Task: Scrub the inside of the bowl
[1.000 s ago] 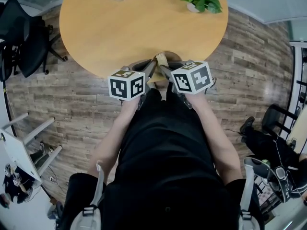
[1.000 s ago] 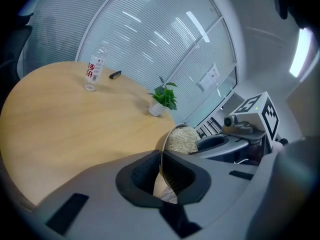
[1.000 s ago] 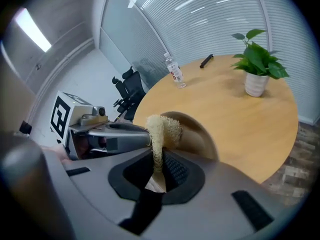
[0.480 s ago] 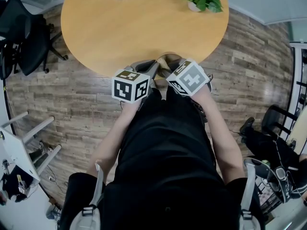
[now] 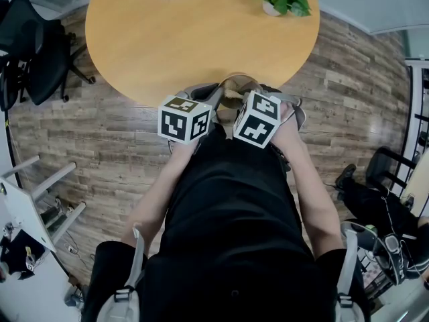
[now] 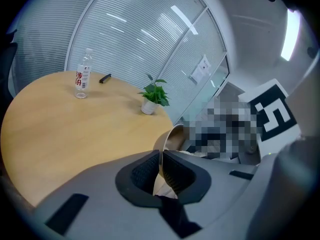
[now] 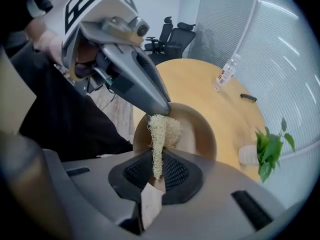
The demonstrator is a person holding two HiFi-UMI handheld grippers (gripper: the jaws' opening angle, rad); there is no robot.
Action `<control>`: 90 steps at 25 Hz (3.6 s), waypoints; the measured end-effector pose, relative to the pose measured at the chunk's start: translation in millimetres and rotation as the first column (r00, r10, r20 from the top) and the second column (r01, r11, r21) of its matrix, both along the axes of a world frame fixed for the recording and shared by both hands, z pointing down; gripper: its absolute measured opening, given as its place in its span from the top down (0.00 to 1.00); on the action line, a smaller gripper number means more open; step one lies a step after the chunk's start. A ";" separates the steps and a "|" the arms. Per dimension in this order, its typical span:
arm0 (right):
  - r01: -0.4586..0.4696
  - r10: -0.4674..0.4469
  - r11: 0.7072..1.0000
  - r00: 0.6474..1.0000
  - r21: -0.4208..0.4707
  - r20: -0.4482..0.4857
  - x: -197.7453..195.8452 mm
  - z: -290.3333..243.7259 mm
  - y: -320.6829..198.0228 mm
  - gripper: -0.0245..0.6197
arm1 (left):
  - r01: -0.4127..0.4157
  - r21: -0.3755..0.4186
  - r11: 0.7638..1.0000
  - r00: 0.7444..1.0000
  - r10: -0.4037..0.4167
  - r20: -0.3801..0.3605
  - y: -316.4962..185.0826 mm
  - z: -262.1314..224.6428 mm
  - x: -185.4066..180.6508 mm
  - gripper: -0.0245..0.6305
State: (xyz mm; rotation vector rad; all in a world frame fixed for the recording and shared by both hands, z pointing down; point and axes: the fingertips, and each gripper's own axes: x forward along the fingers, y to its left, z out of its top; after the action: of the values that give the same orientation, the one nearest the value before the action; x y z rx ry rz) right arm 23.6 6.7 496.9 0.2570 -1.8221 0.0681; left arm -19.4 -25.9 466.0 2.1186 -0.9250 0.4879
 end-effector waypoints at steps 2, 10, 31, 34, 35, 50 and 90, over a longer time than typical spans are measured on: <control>0.071 -0.067 0.994 0.996 0.083 -0.059 2.7 -1.3 -3.7 0.90 | 0.005 -0.007 1.000 1.000 -0.005 -0.004 -0.2 0.0 0.3 0.92; 0.352 -0.248 0.834 0.927 0.424 -0.281 8.2 -16.4 -27.9 0.90 | 0.015 -0.032 0.999 0.999 -0.016 -0.045 2.2 -1.9 3.9 0.92; -0.410 0.471 0.866 0.862 -0.287 0.189 -1.7 3.4 -13.4 0.90 | 0.022 -0.021 1.000 0.995 -0.024 -0.101 -3.0 -7.3 5.4 0.92; -0.491 0.602 0.773 0.768 -0.403 0.219 -4.5 -0.6 -15.8 0.90 | 0.020 -0.015 1.000 0.994 -0.021 -0.107 -2.3 -8.1 5.6 0.92; -0.507 0.641 0.739 0.733 -0.444 0.229 -5.6 -1.8 -16.8 0.90 | 0.019 -0.013 1.000 0.994 -0.020 -0.109 -2.3 -8.3 5.8 0.92; -0.565 0.944 0.298 0.293 -0.770 0.150 11.5 -10.3 -33.9 0.90 | 0.075 0.008 0.997 0.993 -0.074 -0.096 -10.1 -9.2 -3.4 0.92; 0.348 -0.342 0.918 0.937 0.188 -0.062 24.0 -10.6 -10.8 0.90 | 0.041 -0.092 0.995 0.992 -0.052 -0.114 8.6 5.1 7.9 0.93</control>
State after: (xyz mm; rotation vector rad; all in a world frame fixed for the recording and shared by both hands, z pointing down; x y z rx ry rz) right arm 47.7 -4.2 486.3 0.0697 -1.8220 -0.3642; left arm -11.5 -17.3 471.1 2.0176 -0.8684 0.3709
